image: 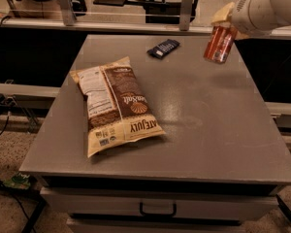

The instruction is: Place coke can upright

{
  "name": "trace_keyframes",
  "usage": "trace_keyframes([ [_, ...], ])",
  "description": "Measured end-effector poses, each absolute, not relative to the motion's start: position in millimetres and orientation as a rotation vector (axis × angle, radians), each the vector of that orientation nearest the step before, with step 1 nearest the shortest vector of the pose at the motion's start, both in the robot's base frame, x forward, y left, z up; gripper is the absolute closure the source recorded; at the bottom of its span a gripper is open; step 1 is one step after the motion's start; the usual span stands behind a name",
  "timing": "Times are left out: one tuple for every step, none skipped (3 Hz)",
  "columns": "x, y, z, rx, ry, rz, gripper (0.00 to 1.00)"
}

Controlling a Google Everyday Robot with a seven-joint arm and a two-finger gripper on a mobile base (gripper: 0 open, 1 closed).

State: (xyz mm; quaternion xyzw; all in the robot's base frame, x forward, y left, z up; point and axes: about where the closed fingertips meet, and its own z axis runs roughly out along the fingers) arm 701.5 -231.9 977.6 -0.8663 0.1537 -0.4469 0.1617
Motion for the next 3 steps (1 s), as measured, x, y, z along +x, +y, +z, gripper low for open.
trace_keyframes([
  [710.9,-223.8,971.3,-2.423,0.295,-1.352,1.00],
  [714.8,-217.6,961.8,-2.390,0.178,-1.415,1.00],
  [716.6,-213.1,951.4,-2.361,0.091,-1.486,1.00],
])
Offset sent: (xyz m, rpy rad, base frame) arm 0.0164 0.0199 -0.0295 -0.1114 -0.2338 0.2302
